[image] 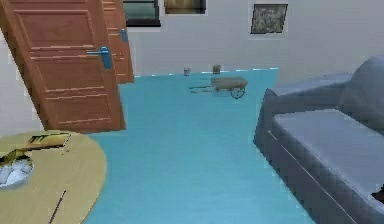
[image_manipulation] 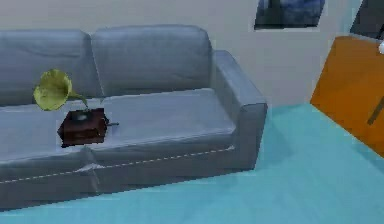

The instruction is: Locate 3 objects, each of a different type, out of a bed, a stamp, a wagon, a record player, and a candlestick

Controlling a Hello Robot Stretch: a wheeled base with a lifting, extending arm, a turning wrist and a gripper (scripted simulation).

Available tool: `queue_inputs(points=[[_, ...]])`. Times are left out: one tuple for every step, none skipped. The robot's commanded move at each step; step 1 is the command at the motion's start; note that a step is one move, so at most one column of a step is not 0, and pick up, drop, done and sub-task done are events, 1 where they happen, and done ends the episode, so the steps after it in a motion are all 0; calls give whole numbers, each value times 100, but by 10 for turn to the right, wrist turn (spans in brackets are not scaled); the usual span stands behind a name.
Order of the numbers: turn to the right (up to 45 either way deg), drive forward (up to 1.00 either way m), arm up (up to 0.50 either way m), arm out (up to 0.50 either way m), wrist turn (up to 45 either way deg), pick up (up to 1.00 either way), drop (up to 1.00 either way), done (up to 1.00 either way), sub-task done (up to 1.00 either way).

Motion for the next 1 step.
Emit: queue_inputs(points=[[450, 0, 0, 0, 0, 0, 0, 0, 0]])
